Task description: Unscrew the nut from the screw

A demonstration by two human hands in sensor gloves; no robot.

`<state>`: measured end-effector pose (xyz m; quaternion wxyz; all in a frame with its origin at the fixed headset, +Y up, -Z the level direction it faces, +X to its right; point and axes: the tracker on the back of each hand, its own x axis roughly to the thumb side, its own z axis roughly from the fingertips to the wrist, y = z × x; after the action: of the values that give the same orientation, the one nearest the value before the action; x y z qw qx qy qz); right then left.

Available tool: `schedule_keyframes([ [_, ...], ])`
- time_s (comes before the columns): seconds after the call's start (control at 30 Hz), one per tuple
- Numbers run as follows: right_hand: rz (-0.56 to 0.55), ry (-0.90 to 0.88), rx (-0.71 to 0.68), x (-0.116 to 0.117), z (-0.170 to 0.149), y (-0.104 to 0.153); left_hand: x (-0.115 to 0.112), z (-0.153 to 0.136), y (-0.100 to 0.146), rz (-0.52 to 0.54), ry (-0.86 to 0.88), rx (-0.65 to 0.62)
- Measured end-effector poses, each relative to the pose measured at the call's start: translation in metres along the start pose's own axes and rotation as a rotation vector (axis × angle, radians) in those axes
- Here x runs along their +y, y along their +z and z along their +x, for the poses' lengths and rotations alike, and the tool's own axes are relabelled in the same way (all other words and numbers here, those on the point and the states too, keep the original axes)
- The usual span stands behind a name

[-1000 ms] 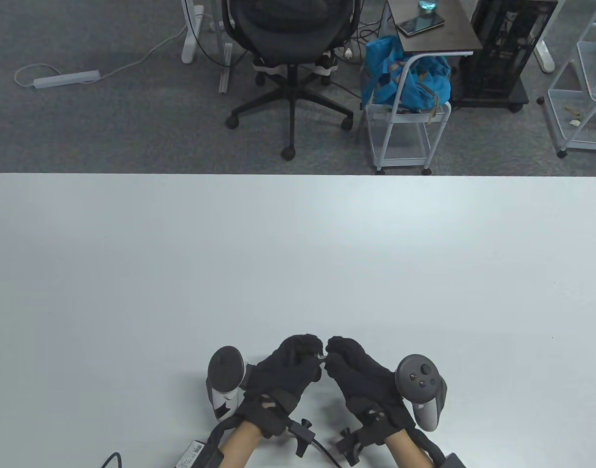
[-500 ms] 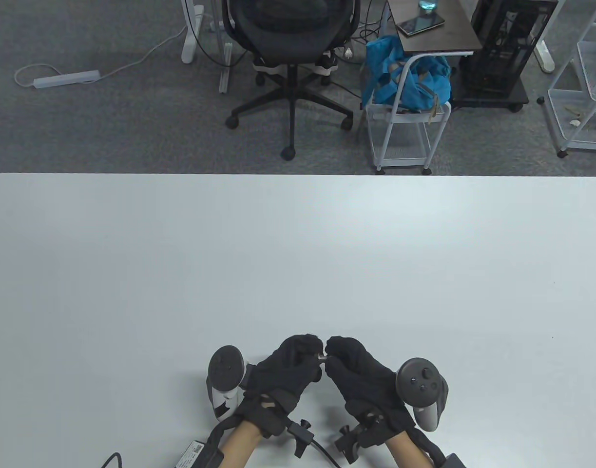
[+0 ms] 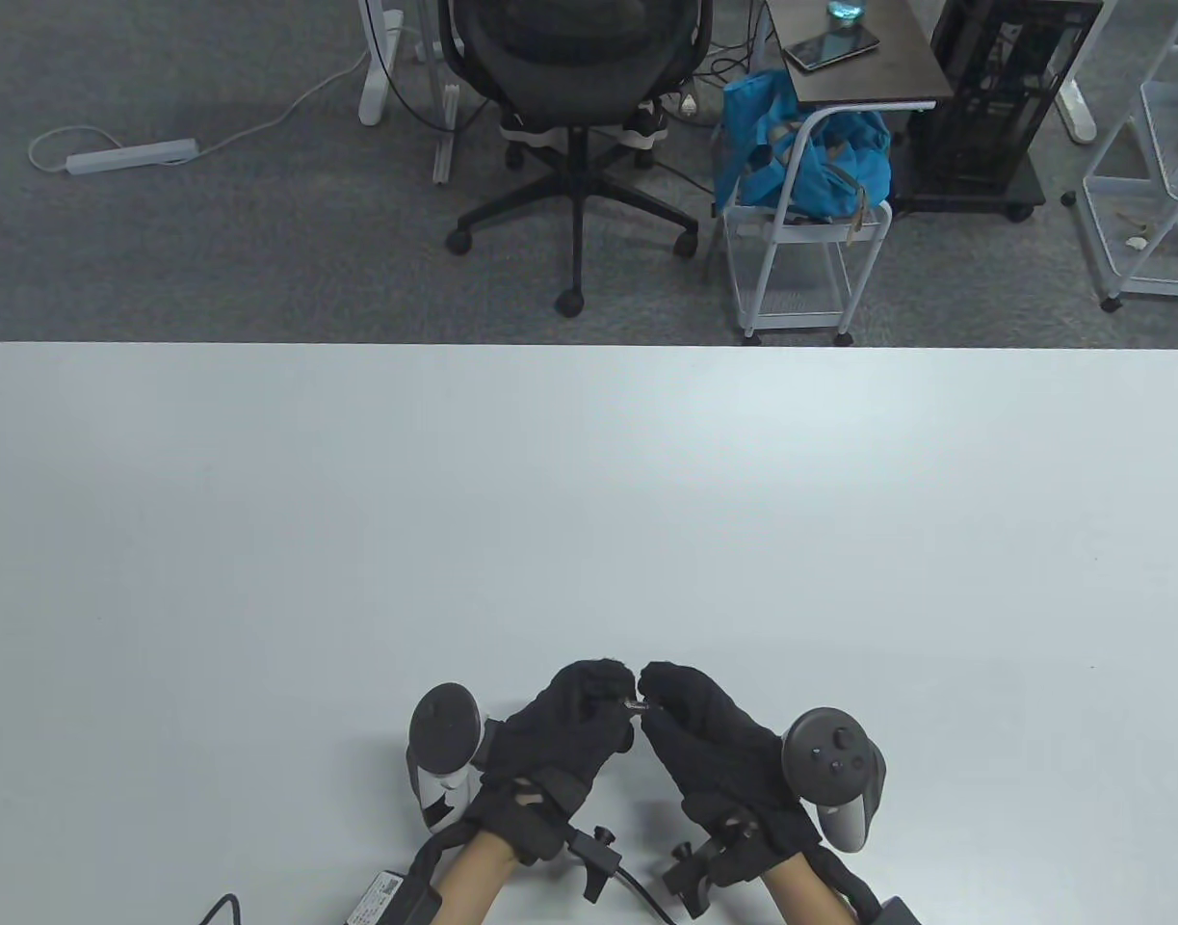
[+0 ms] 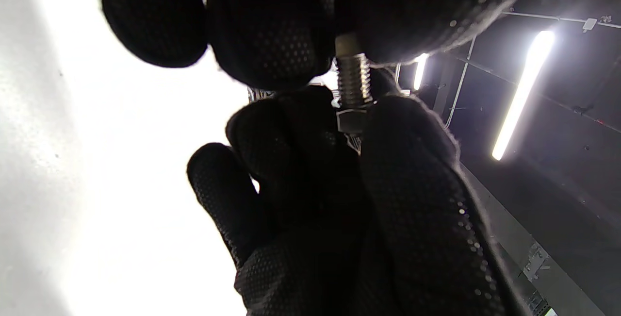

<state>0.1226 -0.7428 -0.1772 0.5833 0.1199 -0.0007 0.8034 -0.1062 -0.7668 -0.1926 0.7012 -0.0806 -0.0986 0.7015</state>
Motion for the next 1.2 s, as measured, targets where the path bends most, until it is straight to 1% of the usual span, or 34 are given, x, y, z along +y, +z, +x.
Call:
schedule_keyframes([
  [0.1, 0.009, -0.011, 0.02, 0.0, -0.003, 0.0, 0.0, 0.0, 0.0, 0.001, -0.004, -0.003],
  [0.17, 0.024, -0.018, 0.067, 0.001, -0.006, 0.001, 0.0, 0.0, 0.0, 0.0, -0.006, -0.005],
  [0.3, 0.017, -0.035, 0.099, 0.001, -0.009, 0.0, 0.0, 0.0, 0.0, -0.003, -0.008, -0.007],
  [0.4, 0.013, -0.027, 0.088, 0.001, -0.007, 0.0, 0.0, 0.0, 0.0, -0.004, -0.012, -0.007],
  [0.6, -0.016, 0.004, 0.02, -0.001, 0.0, 0.0, 0.0, -0.001, 0.0, -0.005, -0.012, -0.005],
  [0.73, 0.002, 0.004, 0.008, 0.0, 0.001, 0.0, 0.0, -0.001, 0.0, 0.006, -0.004, -0.002],
  [0.77, 0.016, 0.003, 0.009, 0.0, 0.001, 0.0, 0.0, -0.001, 0.0, 0.009, -0.001, 0.001],
  [0.9, 0.014, -0.002, 0.024, 0.0, -0.001, 0.0, 0.0, -0.001, 0.0, 0.008, 0.0, 0.001],
  [1.07, 0.024, -0.029, 0.114, 0.0, -0.009, 0.001, 0.0, -0.001, 0.0, 0.005, -0.003, -0.002],
  [1.2, 0.029, -0.034, 0.113, 0.001, -0.009, 0.0, 0.0, -0.001, 0.0, -0.001, -0.008, -0.004],
])
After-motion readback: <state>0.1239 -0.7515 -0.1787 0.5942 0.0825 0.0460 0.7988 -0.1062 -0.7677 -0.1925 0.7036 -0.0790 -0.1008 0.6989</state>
